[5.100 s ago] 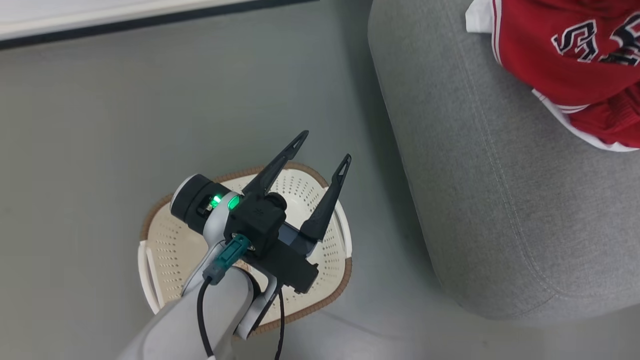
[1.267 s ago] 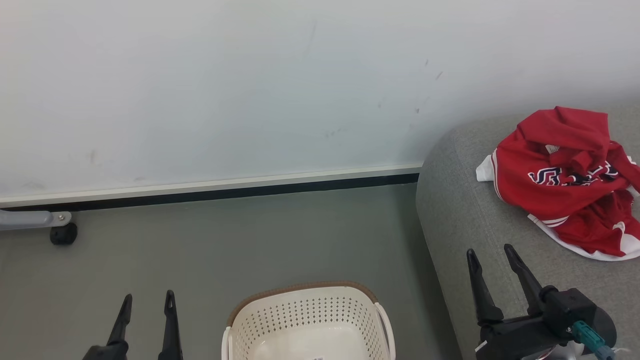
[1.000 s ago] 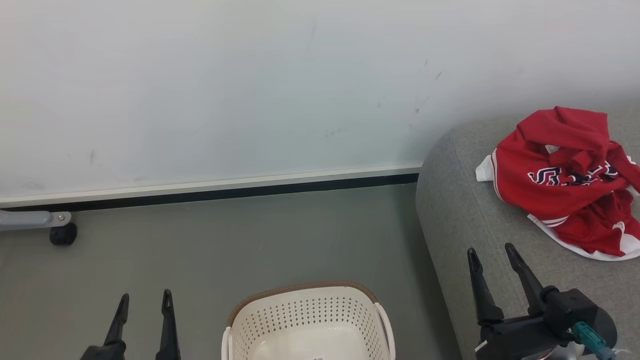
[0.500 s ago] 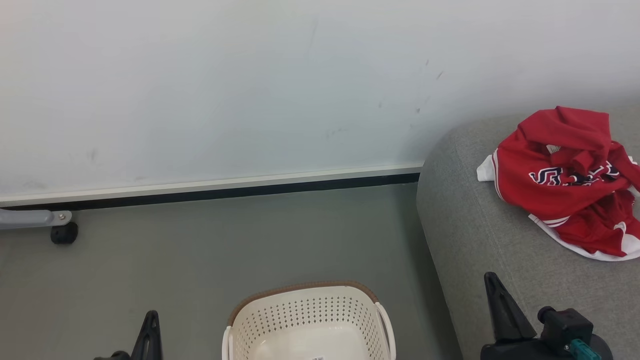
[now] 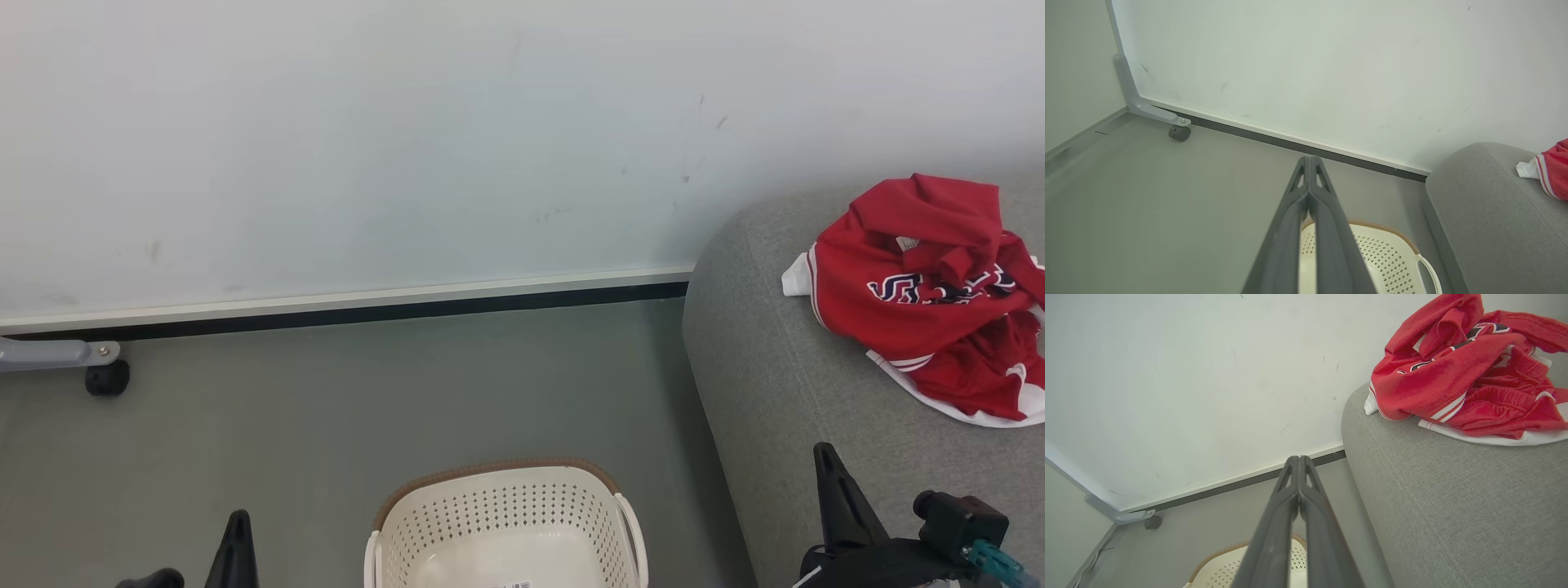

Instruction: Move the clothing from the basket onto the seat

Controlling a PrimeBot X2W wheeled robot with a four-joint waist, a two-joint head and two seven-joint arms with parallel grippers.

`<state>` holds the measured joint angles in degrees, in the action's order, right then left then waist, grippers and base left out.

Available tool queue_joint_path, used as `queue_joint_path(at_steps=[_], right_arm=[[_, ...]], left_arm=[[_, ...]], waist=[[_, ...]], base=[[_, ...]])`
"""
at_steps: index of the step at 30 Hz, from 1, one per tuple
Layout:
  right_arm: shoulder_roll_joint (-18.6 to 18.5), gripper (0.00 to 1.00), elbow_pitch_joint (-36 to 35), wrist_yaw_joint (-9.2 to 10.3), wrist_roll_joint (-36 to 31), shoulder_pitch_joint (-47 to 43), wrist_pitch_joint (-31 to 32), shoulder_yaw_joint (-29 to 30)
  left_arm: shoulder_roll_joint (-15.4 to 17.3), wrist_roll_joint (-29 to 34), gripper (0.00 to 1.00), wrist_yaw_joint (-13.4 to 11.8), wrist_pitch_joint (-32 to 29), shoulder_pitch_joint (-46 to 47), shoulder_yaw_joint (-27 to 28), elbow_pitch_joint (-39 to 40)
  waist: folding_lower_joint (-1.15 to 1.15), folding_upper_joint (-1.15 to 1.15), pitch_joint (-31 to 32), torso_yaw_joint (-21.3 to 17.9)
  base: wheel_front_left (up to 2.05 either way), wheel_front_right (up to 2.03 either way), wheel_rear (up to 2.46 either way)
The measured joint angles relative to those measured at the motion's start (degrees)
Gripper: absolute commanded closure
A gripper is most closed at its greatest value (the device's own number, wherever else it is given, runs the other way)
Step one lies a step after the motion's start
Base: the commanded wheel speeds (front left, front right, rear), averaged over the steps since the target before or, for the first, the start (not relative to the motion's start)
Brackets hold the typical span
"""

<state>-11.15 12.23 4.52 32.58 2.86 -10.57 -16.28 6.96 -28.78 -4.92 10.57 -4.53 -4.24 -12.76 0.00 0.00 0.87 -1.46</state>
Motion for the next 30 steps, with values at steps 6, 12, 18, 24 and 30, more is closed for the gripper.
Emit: queue_joint_path(at_steps=[6, 12, 18, 24, 30], right_arm=[[0.63, 1.00, 0.35, -0.73, 4.08, 0.06, 1.42, 1.71], [1.14, 1.00, 0.70, -1.52, 8.16, 0.16, 2.53, 3.38], [1.81, 1.00, 0.94, -2.13, 12.24, 0.21, 3.88, 5.06], [2.40, 1.00, 1.15, -3.05, 16.24, 0.34, 5.05, 6.72], [2.91, 1.00, 1.37, -3.77, 20.29, 0.43, 6.16, 8.38]], left_arm=[[-0.26, -4.15, 1.00, 0.96, -1.43, 0.67, 0.62, -0.20], [-0.64, -8.34, 1.00, 1.66, -2.53, 0.97, 1.40, -0.55], [-0.89, -13.13, 1.00, 2.48, -3.91, 1.86, 1.99, -0.78], [-1.24, -17.61, 1.00, 3.46, -5.01, 2.16, 2.58, -1.00], [-1.57, -21.71, 1.00, 4.05, -6.28, 3.05, 3.35, -1.15]], waist=[[0.00, 0.00, -0.06, 0.11], [0.00, 0.00, -0.12, 0.21], [0.00, 0.00, -0.18, 0.31], [0.00, 0.00, -0.24, 0.41], [0.00, 0.00, -0.31, 0.51]], base=[[0.00, 0.00, 0.00], [0.00, 0.00, 0.00], [0.00, 0.00, 0.00], [0.00, 0.00, 0.00], [0.00, 0.00, 0.00]])
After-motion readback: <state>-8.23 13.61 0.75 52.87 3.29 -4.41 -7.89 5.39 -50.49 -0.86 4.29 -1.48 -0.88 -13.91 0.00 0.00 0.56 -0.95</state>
